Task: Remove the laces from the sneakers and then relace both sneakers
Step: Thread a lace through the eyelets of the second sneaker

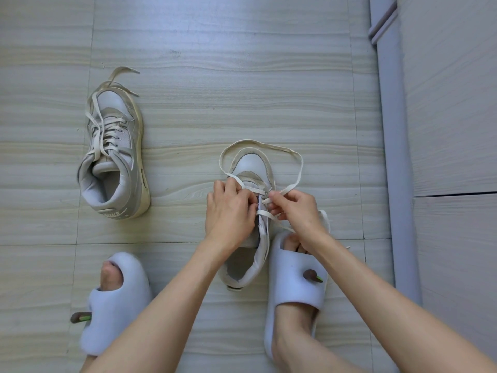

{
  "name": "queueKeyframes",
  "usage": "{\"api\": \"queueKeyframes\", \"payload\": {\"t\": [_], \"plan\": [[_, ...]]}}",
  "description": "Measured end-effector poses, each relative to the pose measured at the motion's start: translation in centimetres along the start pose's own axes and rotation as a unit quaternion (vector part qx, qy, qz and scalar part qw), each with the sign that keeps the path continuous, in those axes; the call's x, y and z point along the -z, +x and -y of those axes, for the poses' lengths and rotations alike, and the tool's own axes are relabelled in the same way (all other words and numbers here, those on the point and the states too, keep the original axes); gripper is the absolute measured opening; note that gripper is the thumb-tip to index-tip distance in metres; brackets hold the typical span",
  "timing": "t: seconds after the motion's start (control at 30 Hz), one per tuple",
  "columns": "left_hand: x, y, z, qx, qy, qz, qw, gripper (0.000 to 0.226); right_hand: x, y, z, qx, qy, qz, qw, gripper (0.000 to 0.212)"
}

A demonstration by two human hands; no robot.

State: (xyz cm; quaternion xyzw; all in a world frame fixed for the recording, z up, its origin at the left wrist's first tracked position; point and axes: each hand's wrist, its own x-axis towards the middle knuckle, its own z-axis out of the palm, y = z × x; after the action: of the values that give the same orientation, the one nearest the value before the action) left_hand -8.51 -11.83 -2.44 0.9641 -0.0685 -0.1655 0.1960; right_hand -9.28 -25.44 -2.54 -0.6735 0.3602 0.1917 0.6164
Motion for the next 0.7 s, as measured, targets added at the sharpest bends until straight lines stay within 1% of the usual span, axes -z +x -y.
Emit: {"api": "queueKeyframes", "payload": {"t": [0.1,0.23,0.3,0.33,0.37,0.4,0.47,0.53,0.57,0.6,0.63,0.7], "plan": [[0.2,-0.2,0.5,-0.022,-0.011,0.006,1.0,0.012,0.8,0.5,-0.1,0.001,0.003,-0.06,0.998,0.016],[0.3,-0.3,0.7,-0.015,-0.035,0.003,0.999,0.007,3.1,2.1,1.2,0.02,-0.034,-0.194,0.98,0.024],[0.3,-0.4,0.7,-0.01,-0.039,-0.002,0.999,0.006,4.5,2.8,2.3,0.041,-0.012,-0.232,0.972,0.019],[0.3,-0.4,0.7,-0.008,-0.04,-0.003,0.999,0.005,5.2,3.0,2.9,0.047,0.013,-0.226,0.973,0.013],[0.3,-0.4,0.7,-0.006,-0.04,-0.004,0.999,0.005,5.8,3.1,3.4,0.047,0.039,-0.198,0.978,0.01],[0.3,-0.4,0.7,-0.006,-0.039,-0.004,0.999,0.005,6.4,3.0,4.0,0.041,0.068,-0.149,0.986,0.009],[0.3,-0.3,0.8,-0.007,-0.037,-0.005,0.999,0.006,7.3,2.5,4.8,0.013,0.131,-0.015,0.991,0.008],[0.3,-0.4,0.8,-0.009,-0.036,-0.006,0.999,0.006,8.2,2.0,5.6,-0.013,0.17,0.1,0.98,0.009],[0.3,-0.4,0.7,-0.01,-0.036,-0.006,0.999,0.006,8.5,1.8,5.9,-0.018,0.168,0.132,0.977,0.012],[0.3,-0.3,0.7,-0.01,-0.037,-0.006,0.999,0.006,8.7,1.9,6.2,-0.018,0.149,0.146,0.978,0.016],[0.3,-0.3,0.7,-0.01,-0.038,-0.006,0.999,0.006,8.6,2.1,6.5,-0.015,0.112,0.143,0.983,0.018],[0.3,-0.3,0.7,-0.009,-0.037,-0.007,0.999,0.007,7.5,3.1,7.0,-0.003,-0.027,0.09,0.996,0.013]]}}
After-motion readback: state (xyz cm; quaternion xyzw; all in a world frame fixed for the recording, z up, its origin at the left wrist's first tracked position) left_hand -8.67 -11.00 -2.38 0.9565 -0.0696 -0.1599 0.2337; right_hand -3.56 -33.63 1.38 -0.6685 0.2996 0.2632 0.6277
